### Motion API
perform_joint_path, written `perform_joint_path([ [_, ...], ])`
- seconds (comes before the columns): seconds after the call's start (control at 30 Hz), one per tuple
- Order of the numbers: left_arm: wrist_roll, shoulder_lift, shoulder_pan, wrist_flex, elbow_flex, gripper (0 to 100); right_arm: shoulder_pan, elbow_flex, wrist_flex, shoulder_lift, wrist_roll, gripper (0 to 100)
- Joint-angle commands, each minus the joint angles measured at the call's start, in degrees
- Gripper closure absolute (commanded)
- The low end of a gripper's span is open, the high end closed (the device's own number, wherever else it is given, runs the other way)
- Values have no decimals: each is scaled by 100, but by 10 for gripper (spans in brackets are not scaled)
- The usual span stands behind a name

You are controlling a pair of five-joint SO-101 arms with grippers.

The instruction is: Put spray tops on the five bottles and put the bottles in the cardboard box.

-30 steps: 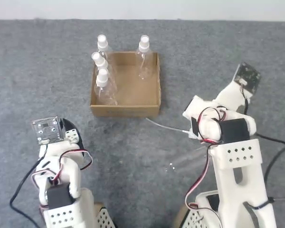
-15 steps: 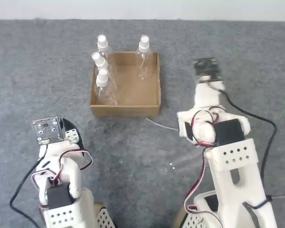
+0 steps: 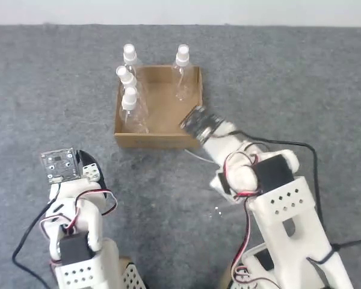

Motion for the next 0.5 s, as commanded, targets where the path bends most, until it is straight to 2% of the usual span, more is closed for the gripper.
perform_joint_path([
  [0.0,-18,-88,-18,-176,-75,987,-242,-290,497,-180,756,717],
  [0.17,-18,-88,-18,-176,-75,987,-523,-202,1015,-198,1424,716],
  [0.47,-18,-88,-18,-176,-75,987,-1007,1160,1024,-242,2418,716],
])
